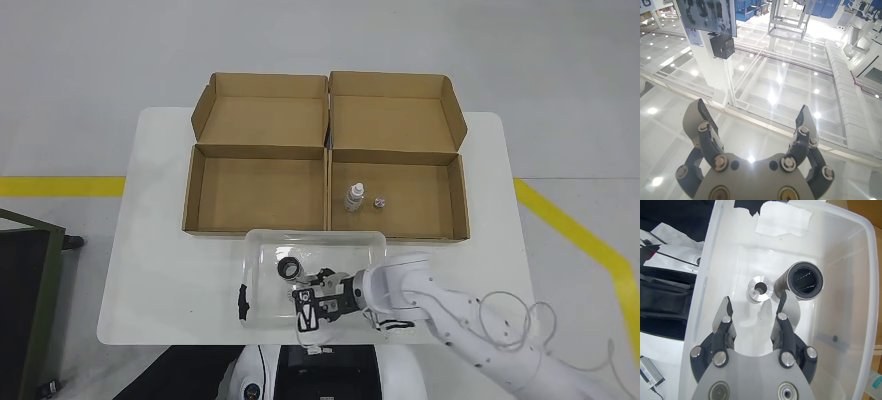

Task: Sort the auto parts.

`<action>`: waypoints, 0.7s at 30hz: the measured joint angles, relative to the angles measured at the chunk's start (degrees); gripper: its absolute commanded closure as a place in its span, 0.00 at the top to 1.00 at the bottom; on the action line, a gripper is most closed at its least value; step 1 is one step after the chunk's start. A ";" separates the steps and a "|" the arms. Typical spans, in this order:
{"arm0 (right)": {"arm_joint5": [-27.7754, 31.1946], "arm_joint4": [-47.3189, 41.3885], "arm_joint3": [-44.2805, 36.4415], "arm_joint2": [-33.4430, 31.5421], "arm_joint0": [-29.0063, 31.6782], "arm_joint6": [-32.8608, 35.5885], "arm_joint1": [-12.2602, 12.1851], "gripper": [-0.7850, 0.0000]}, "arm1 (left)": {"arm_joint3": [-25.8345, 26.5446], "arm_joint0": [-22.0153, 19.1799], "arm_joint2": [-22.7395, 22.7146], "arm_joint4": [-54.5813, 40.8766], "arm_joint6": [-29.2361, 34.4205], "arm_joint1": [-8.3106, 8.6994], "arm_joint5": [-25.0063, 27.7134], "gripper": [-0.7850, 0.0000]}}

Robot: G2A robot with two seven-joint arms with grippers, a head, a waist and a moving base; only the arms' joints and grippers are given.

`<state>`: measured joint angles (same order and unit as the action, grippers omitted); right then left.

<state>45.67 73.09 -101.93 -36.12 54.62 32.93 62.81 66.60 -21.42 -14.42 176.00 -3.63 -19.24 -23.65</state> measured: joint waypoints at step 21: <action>-0.97 2.24 4.84 4.37 -2.97 -1.97 3.16 0.45 | 0.00 0.00 0.00 0.00 0.00 0.00 0.00 1.00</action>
<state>44.69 75.34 -97.09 -31.75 51.65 30.96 65.97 66.60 -21.42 -14.42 176.00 -3.63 -19.24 -23.65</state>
